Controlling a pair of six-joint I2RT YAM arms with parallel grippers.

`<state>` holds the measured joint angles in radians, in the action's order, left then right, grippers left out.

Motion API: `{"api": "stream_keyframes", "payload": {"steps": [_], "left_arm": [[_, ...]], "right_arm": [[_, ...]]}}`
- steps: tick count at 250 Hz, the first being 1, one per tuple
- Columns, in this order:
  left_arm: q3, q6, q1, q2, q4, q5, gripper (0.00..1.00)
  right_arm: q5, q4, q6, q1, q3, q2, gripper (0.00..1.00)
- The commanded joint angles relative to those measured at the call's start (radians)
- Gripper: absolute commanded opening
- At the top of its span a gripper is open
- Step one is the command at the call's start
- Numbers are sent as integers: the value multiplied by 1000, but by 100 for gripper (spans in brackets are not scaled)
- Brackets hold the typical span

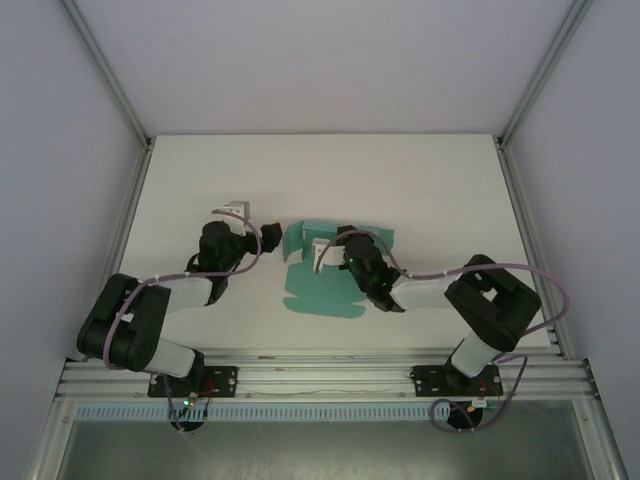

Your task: Assemble paper box

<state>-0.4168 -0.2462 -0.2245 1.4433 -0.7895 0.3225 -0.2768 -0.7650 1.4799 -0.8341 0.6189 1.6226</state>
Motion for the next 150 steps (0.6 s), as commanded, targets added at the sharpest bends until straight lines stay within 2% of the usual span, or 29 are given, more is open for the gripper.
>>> {"api": "stream_keyframes", "payload": {"steps": [1,15,40,55,85,106,125,150], "left_arm": [[1,-11,6,23,-29,39,100],[-15,22,6,54,-25,123,100],[-75,66,-3,147,-6,259,88],[-101,82,-20,199,-22,297,81],[-126,109,-68,203,9,319,74],[-139,168,-106,194,71,290,70],[-167,191,-124,210,136,281,69],[-161,182,-128,233,112,278,68]], "right_arm": [[-2,-49,38,-5,-3,16,0],[5,-32,28,-5,2,15,0],[3,-34,28,-5,11,20,0],[0,-23,21,-5,17,18,0],[-5,6,9,-4,17,13,0],[-8,15,6,-4,15,7,0],[-6,25,0,-4,13,2,0],[-11,26,-5,-4,9,3,0]]}}
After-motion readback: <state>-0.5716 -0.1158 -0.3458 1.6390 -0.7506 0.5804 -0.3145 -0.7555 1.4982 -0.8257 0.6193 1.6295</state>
